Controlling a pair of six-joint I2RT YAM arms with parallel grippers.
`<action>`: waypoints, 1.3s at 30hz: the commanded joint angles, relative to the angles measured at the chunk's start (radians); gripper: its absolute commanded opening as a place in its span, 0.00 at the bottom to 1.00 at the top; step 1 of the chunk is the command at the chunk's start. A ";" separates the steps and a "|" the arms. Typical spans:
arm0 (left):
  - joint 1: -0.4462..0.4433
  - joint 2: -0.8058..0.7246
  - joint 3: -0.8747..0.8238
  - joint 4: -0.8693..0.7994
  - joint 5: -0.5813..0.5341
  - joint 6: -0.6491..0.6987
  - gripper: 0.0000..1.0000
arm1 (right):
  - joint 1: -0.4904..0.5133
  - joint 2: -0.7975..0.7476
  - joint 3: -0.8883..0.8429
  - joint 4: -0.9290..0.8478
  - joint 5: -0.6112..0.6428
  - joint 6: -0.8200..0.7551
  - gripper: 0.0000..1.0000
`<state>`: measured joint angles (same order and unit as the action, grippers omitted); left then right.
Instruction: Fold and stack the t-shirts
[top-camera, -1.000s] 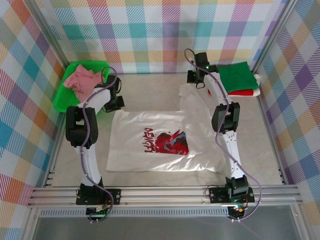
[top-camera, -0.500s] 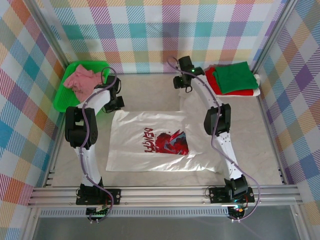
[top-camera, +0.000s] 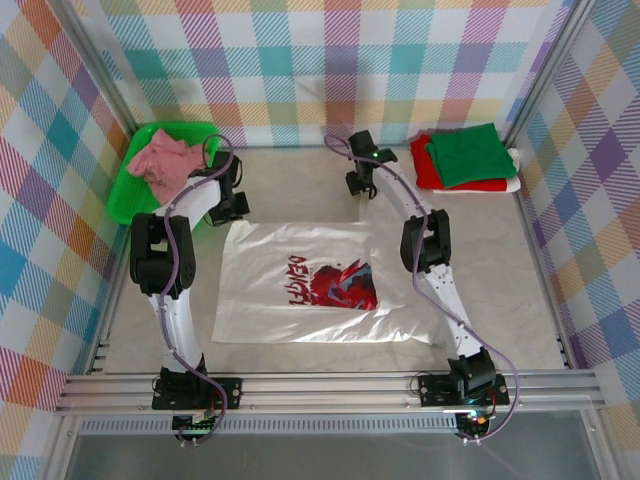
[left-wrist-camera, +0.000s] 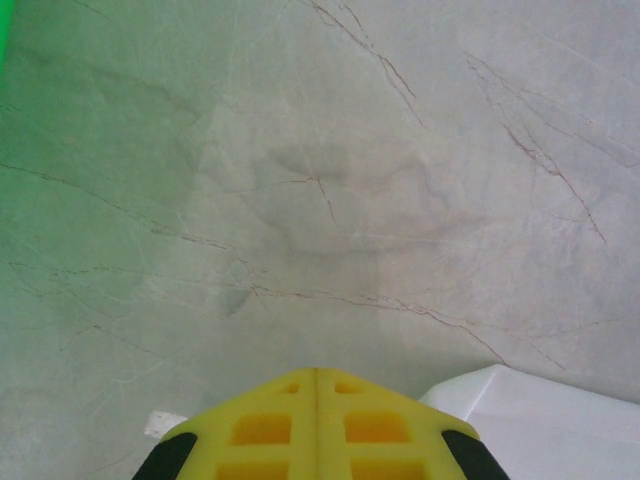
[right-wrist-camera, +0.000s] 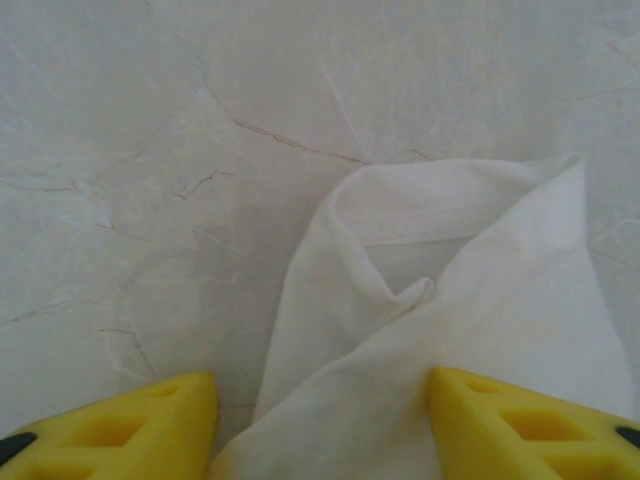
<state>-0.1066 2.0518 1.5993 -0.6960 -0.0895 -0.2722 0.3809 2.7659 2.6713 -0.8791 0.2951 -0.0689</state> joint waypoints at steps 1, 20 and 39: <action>0.010 0.002 -0.009 0.019 0.016 -0.018 0.00 | 0.003 0.015 0.025 0.007 0.024 -0.022 0.49; 0.009 0.002 -0.014 0.018 0.021 -0.025 0.00 | 0.006 -0.074 0.020 -0.001 0.021 0.016 0.24; 0.010 -0.041 -0.039 0.031 0.000 -0.035 0.00 | 0.003 -0.164 0.015 -0.017 0.036 0.028 0.01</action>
<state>-0.1066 2.0518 1.5757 -0.6704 -0.0719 -0.2955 0.3813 2.7007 2.6724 -0.8909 0.3153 -0.0406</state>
